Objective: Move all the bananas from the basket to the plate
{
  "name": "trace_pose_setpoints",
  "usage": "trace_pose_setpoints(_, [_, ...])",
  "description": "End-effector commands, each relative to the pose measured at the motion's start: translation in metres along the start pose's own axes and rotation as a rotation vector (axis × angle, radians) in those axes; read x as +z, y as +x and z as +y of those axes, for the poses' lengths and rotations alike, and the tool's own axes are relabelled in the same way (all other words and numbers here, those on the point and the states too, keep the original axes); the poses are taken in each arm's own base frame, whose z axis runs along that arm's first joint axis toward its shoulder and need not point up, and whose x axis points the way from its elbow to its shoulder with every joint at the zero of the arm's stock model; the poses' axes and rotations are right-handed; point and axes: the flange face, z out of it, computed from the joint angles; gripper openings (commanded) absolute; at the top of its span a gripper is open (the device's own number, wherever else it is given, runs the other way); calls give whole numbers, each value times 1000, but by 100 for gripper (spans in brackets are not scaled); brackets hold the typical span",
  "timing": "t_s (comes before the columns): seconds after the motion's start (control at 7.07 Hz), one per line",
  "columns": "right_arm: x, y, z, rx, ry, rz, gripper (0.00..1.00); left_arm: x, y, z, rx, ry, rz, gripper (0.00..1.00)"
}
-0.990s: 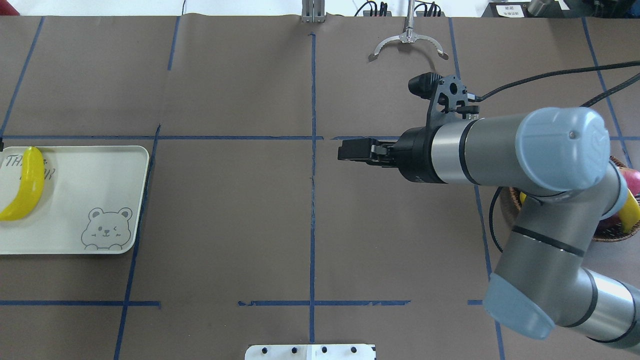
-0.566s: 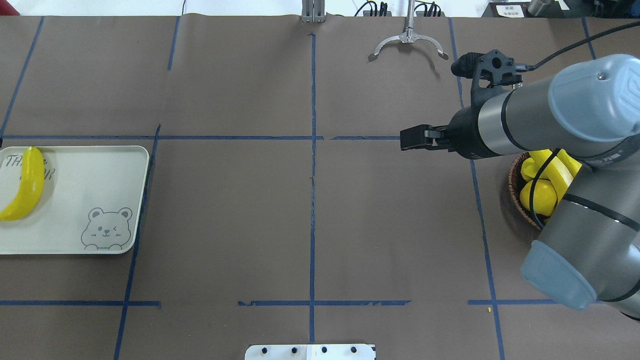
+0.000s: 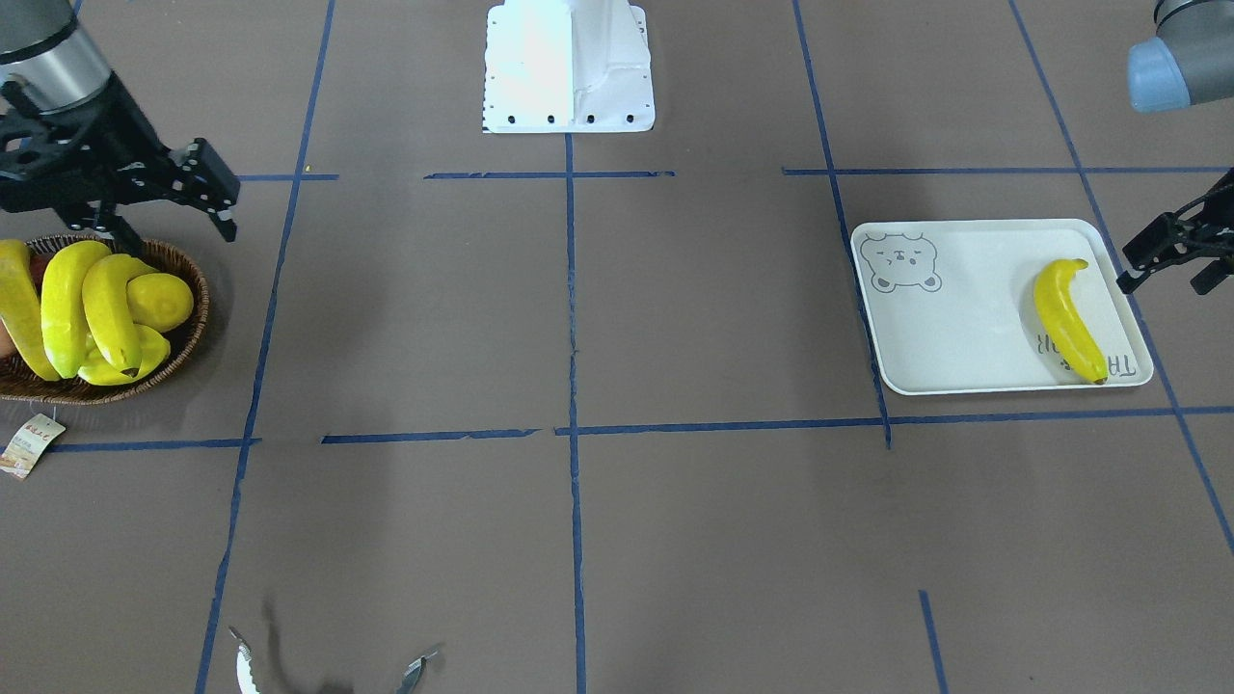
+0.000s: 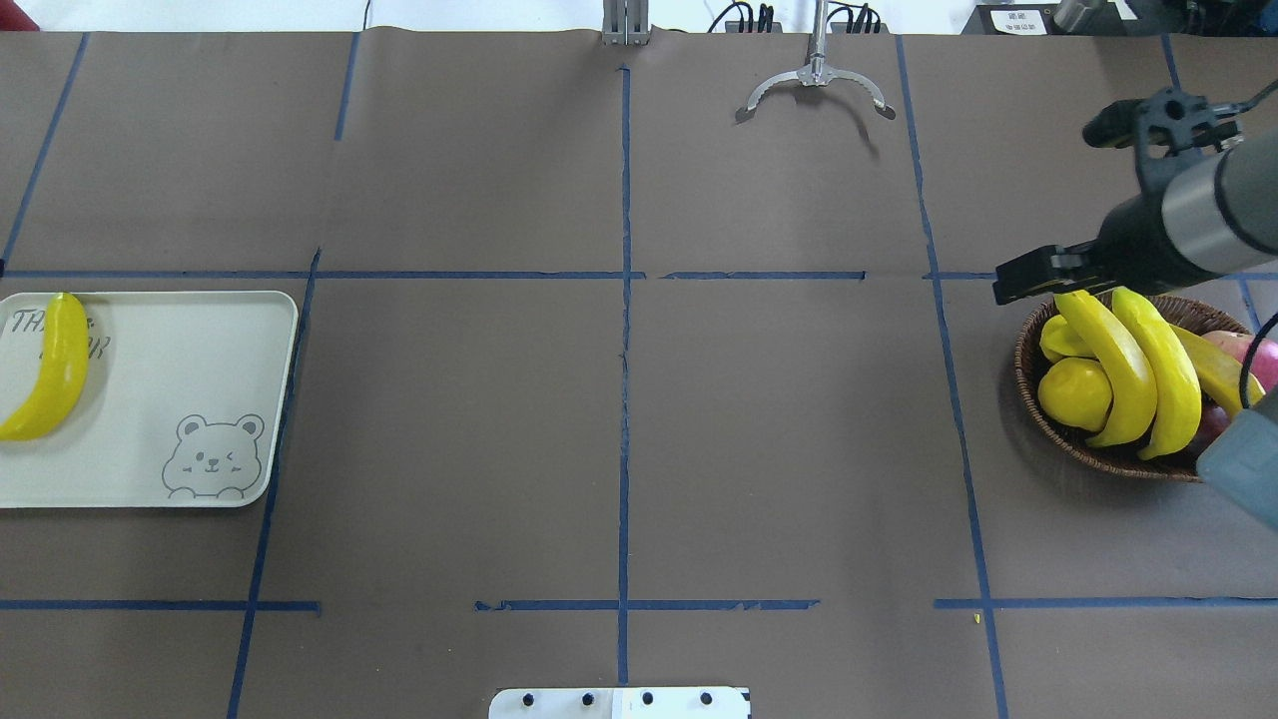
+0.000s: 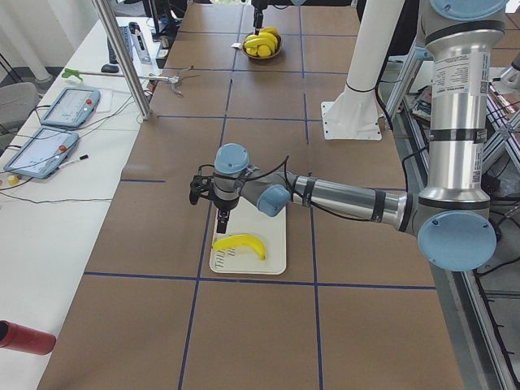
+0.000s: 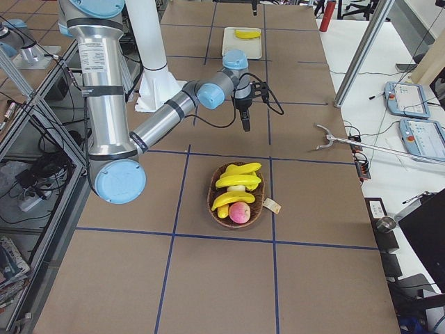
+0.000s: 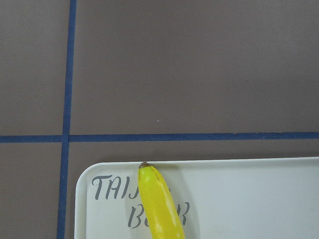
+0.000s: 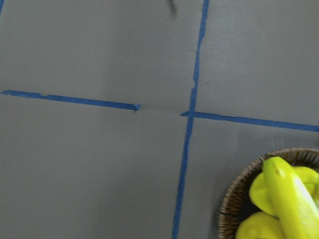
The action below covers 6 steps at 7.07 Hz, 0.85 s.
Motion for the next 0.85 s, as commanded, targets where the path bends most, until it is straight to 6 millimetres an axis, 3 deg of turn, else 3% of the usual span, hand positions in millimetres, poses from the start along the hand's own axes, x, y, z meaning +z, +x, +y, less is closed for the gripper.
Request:
trace_pose_setpoints(0.0, [5,60,12,-39,-53,41,100,-7,7,0,-7,9,9,100])
trace_pose_setpoints(0.28, [28,107,48,4,-136,89,100,-12,16,-2,-63,22,21,100])
trace_pose_setpoints(0.42, [45,125,53,13,-167,107,99,-12,18,-2,-62,23,23,100])
trace_pose_setpoints(0.57, [52,132,58,-21,-169,85,98,-12,17,-2,-63,22,22,100])
trace_pose_setpoints(0.71, [50,140,77,-36,-173,25,98,-14,19,-2,-60,25,24,100])
